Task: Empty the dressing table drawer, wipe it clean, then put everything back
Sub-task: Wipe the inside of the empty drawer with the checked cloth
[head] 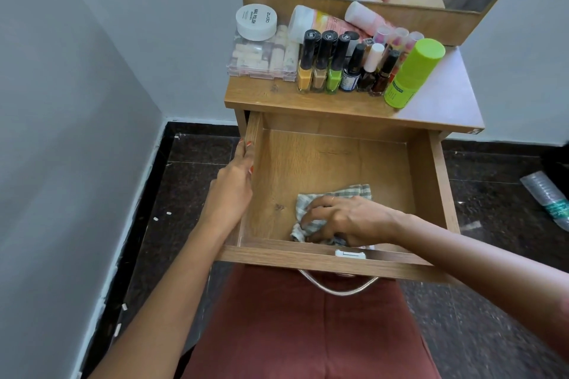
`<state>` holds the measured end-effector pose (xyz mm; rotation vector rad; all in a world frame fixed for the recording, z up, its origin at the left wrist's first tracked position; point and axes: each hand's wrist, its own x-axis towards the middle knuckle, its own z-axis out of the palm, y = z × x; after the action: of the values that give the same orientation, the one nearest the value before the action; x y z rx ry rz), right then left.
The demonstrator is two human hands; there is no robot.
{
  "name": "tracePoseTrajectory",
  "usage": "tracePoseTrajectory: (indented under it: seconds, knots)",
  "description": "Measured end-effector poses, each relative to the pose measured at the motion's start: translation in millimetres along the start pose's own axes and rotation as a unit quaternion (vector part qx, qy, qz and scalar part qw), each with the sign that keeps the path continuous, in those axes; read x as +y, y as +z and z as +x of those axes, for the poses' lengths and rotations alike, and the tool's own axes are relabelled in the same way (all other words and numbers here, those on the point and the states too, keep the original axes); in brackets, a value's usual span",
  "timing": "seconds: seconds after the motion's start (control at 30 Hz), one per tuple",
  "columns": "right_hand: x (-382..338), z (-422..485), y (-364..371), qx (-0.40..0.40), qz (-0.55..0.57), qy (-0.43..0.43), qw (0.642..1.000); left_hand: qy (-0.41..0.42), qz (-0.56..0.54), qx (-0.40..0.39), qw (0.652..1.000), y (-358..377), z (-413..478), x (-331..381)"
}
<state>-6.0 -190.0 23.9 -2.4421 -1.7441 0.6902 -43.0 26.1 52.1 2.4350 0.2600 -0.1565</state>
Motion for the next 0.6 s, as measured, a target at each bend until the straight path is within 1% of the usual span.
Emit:
tracePoseTrajectory:
  seconds: [0.1, 0.17, 0.33, 0.4, 0.5, 0.6]
  knots:
    - [-7.4, 22.6, -2.1, 0.039, -0.018, -0.039, 0.998, -0.003, 0.011, -0.001, 1.000, 0.5, 0.4, -0.1]
    - [-16.6, 45.2, -5.2, 0.051, -0.039, -0.049, 0.997, -0.006, 0.018, -0.002, 1.000, 0.6, 0.7, -0.8]
    - [-32.5, 82.6, -15.4, -0.008, -0.103, -0.011, 0.995, -0.011, 0.027, -0.002, 1.000, 0.7, 0.3, 0.2]
    - [-32.4, 78.9, -12.8, 0.005, -0.082, -0.011, 0.997, -0.008, 0.024, 0.003, 1.000, 1.6, 0.1, 0.5]
    - [-30.0, 64.1, -8.8, 0.035, -0.015, -0.021, 0.999, -0.005, 0.022, 0.008, 1.000, 2.4, 0.0, 0.6]
    - [-20.0, 43.9, -8.6, 0.012, 0.011, 0.004, 1.000, 0.001, 0.018, 0.012, 1.000, 2.0, -0.3, 0.2]
